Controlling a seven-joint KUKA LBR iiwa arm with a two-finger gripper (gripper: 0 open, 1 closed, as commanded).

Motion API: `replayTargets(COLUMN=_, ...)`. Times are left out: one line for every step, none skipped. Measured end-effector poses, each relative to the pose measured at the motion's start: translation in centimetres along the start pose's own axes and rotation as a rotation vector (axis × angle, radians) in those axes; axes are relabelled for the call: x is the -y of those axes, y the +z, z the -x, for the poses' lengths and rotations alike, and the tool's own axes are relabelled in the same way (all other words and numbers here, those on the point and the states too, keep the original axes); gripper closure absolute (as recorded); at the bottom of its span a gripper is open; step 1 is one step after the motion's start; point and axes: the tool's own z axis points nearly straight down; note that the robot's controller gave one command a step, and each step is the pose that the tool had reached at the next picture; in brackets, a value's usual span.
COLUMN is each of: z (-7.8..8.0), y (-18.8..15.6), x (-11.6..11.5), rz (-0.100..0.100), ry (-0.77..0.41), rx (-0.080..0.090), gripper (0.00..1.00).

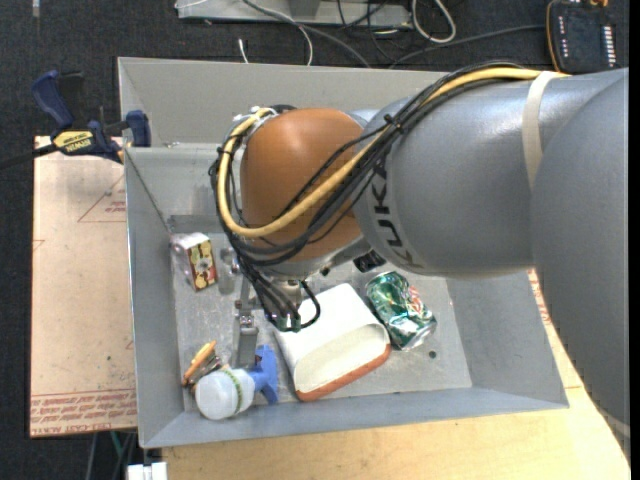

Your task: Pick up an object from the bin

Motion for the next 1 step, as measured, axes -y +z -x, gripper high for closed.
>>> replayTargets(z=0.18, y=-0.48, x=0.17, rz=0.002, ry=0.006, rx=0.007, gripper=0.0)
